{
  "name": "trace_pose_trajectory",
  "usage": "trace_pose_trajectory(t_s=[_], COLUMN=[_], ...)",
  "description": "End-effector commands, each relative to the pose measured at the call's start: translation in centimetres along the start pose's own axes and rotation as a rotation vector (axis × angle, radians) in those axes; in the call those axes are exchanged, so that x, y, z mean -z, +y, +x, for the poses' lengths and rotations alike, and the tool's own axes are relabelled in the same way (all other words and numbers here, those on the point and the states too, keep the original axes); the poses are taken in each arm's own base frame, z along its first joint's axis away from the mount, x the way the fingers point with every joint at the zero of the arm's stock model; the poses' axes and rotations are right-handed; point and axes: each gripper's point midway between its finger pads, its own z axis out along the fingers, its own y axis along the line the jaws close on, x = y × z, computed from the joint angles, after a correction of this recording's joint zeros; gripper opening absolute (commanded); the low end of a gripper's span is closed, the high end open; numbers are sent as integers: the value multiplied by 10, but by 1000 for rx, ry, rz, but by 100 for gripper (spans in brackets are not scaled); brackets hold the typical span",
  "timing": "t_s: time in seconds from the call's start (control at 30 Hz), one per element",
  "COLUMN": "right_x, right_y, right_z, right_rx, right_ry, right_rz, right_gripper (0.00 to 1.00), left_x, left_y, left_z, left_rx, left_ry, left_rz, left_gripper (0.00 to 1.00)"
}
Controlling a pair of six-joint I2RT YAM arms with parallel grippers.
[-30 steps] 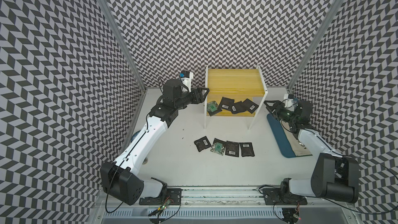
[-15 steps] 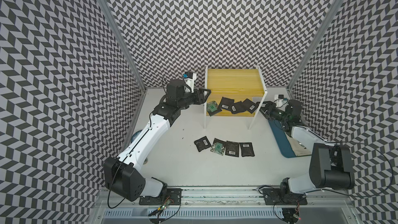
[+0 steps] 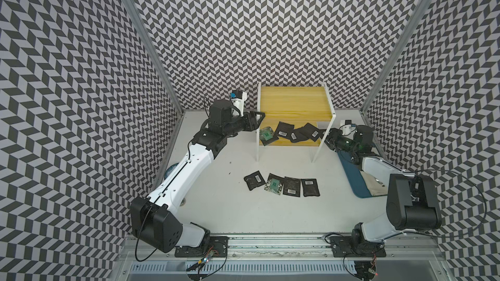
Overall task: Remove the tea bags from the shelf
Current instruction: Pick up the tea bag from the shelf.
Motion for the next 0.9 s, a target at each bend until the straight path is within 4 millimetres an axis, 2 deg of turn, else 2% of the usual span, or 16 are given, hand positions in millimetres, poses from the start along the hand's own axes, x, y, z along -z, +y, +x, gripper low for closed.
trace_pose_trajectory(t_s=[0.0, 0.27, 0.47, 0.63, 0.87], right_x=[-6, -21, -21, -13, 12], right_y=[15, 17, 9, 10, 22], right_z=[-15, -21, -20, -25, -37], right_rx=[58, 66, 49, 57, 82], right_ry=[-38, -34, -47, -73, -131], right_rz=[-45, -32, -11, 1, -8], right_gripper=[44, 36, 18, 7, 2], left_x=[5, 6, 8, 9, 11], left_y=[3, 2, 1, 1, 3], left_z=[4, 3, 3, 3, 4], left_rx=[-10, -9, -12, -14, -17], left_ry=[2, 0, -3, -5, -6], left_rz=[-18, -14, -13, -15, -21], left_gripper=[57, 57, 57, 58, 57])
